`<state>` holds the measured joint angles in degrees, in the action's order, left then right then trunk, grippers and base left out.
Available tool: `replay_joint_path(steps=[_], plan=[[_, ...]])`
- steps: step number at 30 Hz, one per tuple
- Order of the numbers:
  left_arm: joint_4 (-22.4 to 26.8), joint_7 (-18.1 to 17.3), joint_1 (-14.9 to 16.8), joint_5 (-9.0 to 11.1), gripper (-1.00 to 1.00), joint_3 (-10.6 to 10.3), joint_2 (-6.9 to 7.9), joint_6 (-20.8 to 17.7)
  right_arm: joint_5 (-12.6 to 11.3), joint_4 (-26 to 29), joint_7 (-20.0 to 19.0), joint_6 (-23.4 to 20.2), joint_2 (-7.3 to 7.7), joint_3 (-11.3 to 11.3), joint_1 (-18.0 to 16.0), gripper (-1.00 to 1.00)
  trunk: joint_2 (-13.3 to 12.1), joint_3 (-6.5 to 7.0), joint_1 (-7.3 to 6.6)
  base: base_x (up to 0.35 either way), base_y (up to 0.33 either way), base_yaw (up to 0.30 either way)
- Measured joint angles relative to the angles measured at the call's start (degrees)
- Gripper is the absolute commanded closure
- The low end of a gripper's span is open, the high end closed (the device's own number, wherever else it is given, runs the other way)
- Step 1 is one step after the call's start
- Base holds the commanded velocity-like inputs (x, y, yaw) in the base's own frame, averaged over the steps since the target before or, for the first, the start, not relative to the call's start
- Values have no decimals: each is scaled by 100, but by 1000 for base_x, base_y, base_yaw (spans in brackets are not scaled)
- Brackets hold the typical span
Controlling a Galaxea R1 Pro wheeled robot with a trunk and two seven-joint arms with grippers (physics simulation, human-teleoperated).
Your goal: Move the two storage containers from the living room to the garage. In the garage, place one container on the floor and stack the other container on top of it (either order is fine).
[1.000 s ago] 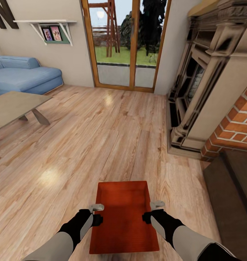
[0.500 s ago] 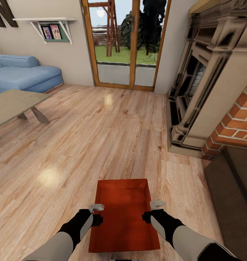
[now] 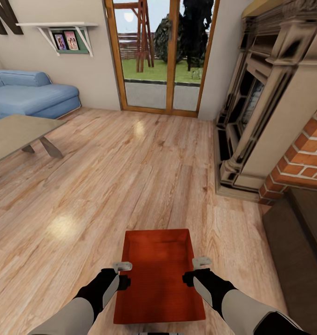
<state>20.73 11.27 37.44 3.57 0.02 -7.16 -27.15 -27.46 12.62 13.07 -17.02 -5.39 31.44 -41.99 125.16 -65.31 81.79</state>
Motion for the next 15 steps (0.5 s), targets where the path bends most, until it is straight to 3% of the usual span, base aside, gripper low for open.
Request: replay_joint_path(steps=[15], plan=[[0,9,0,-1,-100,3,5,0,1,0,0,18,120,3,0,-100,82,-36,44,0,0,0]])
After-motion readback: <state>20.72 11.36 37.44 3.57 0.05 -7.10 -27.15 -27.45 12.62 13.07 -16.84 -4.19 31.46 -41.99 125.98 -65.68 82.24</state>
